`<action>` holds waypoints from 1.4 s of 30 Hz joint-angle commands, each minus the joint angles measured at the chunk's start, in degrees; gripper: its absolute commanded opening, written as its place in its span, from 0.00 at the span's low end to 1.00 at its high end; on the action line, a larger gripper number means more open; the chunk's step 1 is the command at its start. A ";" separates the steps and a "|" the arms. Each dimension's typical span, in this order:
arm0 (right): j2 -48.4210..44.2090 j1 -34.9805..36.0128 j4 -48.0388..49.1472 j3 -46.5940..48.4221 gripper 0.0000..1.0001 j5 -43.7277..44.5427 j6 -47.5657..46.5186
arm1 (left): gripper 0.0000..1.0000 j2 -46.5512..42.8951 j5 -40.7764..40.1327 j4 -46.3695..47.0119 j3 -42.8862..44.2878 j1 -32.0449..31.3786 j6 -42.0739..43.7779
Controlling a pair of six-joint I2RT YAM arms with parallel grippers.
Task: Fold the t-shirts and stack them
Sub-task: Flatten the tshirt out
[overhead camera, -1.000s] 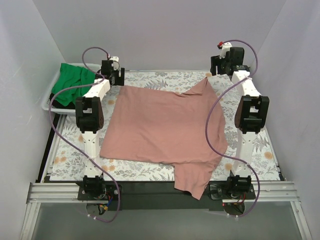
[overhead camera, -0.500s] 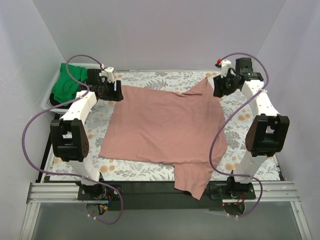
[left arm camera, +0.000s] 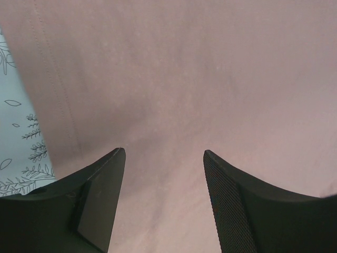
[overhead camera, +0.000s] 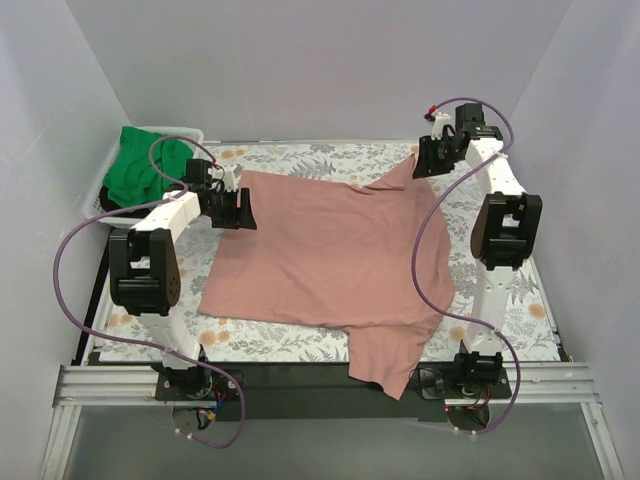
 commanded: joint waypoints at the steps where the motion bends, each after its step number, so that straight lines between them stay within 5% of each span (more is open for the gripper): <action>1: 5.09 -0.14 1.81 6.41 0.45 -2.39 8.25 | 0.60 0.82 1.12 -0.75 0.88 -0.64 -0.57; 6: 8.26 2.23 7.00 7.28 0.61 -2.03 10.89 | 0.60 1.96 0.68 -2.16 2.11 -0.72 -0.39; 10: 9.23 2.58 9.73 7.02 0.63 -1.94 13.26 | 0.61 2.40 0.06 -1.90 1.41 -0.72 -0.39; 34: 10.81 3.72 14.22 0.78 0.54 4.99 17.40 | 0.61 3.28 -1.26 -0.76 -0.35 -0.81 -1.62; 42: 11.78 3.90 14.48 1.83 0.35 2.81 17.66 | 0.61 3.55 -1.78 -0.49 -0.70 -0.81 -1.45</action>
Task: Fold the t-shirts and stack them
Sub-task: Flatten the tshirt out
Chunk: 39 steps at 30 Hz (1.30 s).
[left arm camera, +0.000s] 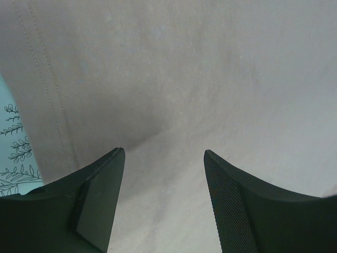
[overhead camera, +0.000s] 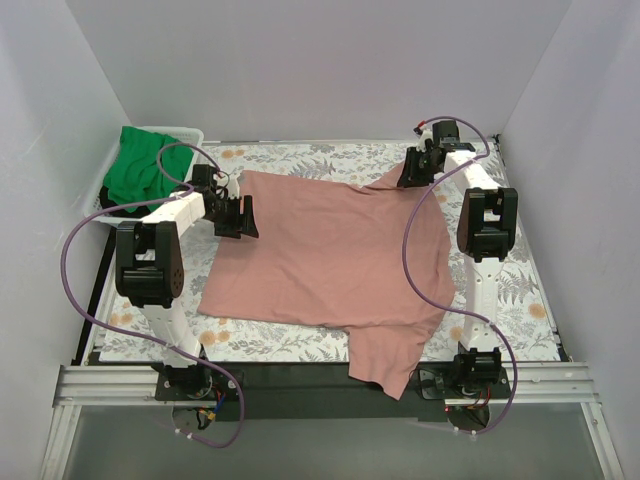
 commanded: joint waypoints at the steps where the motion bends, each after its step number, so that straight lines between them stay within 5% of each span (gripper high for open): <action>1: 0.85 0.36 1.76 1.11 0.34 -1.87 0.63 | 0.61 -0.45 -0.54 0.71 -0.62 -0.18 0.13; 10: 0.15 0.36 1.67 0.15 0.39 -0.56 0.99 | 0.61 -0.02 -0.71 0.45 0.00 -0.18 0.21; 13: 0.15 0.45 1.67 -0.20 0.29 -1.17 0.81 | 0.61 0.42 -0.80 0.53 0.18 -0.18 0.13; 17: 0.32 0.45 1.76 0.67 0.02 -3.02 1.34 | 0.61 0.43 -0.71 0.80 -0.26 -0.18 -0.14; 33: 3.92 0.45 22.56 6.21 0.01 -13.48 6.96 | 0.61 1.92 -1.77 -2.10 0.61 -0.18 0.39; 35: 5.06 0.45 25.65 5.25 0.22 -14.71 8.89 | 0.61 1.75 -1.77 -1.84 0.27 -0.18 0.30; 39: 5.25 0.45 34.79 3.32 0.36 -18.22 12.58 | 0.61 0.87 -0.63 -1.14 -0.35 -0.18 -0.58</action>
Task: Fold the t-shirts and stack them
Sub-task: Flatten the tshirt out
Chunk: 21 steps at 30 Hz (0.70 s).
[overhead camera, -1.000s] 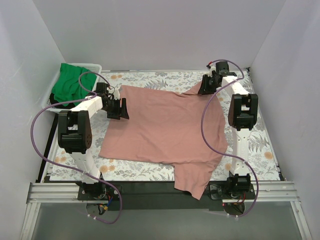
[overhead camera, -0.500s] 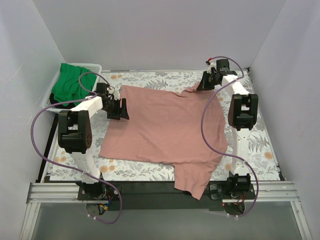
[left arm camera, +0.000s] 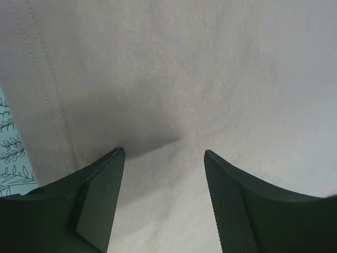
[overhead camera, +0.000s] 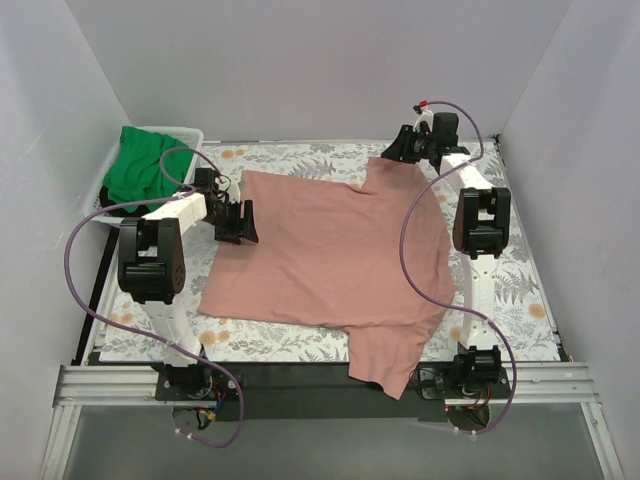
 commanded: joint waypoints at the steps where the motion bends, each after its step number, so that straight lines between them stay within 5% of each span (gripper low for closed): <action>1: 0.27 0.38 12.94 -0.66 0.42 -3.95 4.37 | 0.61 -1.45 0.34 -0.15 -0.05 -0.18 -0.66; 2: -0.43 0.38 13.57 -0.75 0.56 -4.22 4.98 | 0.61 -2.32 0.51 -0.06 -0.13 -0.09 -0.67; 6: -5.17 0.12 11.74 -2.49 0.71 -5.89 2.02 | 0.61 -4.96 1.56 0.90 0.22 -0.09 -0.93; 15: -18.19 -0.94 -26.35 -6.03 0.62 7.37 -26.70 | 0.61 -4.01 1.57 1.69 9.08 -0.09 -1.63; 21: -21.89 -0.94 -36.16 -12.87 0.56 18.18 -33.41 | 0.62 4.95 0.34 1.43 20.32 -0.09 -3.30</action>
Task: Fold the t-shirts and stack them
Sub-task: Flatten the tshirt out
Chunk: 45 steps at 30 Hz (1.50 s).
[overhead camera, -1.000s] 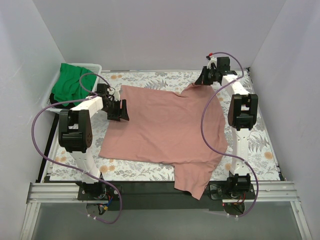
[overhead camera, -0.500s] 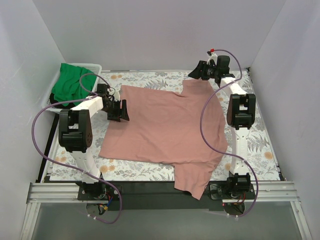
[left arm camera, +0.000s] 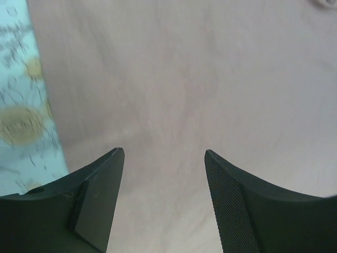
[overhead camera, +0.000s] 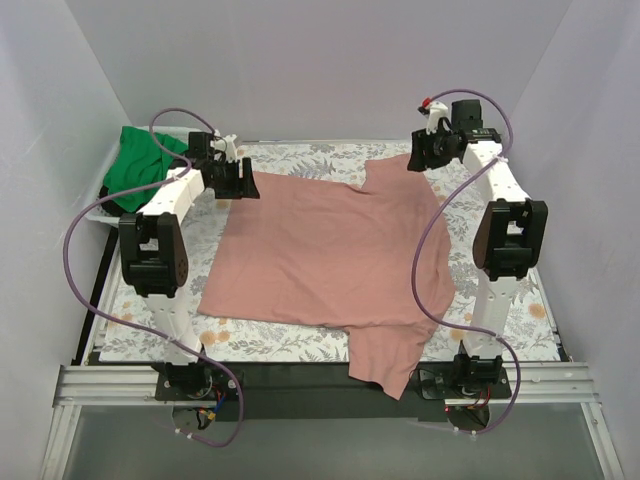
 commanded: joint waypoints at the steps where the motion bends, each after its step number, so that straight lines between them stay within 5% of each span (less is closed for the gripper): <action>1: -0.86 -0.28 -11.51 -4.55 0.55 8.85 -8.37 | 0.62 5.48 -0.30 0.14 6.11 -0.09 -1.68; 11: 7.13 -0.46 -13.98 -3.69 0.48 14.75 -10.31 | 0.64 9.19 -1.35 1.45 5.69 -0.18 -4.06; 31: 27.88 -0.72 -9.52 22.69 0.43 23.98 -6.97 | 0.64 17.97 -7.94 1.64 9.72 -0.09 -7.57; 39: 24.55 -0.11 0.79 22.15 0.63 22.68 -8.10 | 0.66 20.53 -5.49 -0.03 14.82 0.00 -8.54; 45: 8.31 1.12 -0.35 13.48 0.90 18.90 -13.46 | 0.76 12.29 2.51 -5.39 19.74 0.35 -5.21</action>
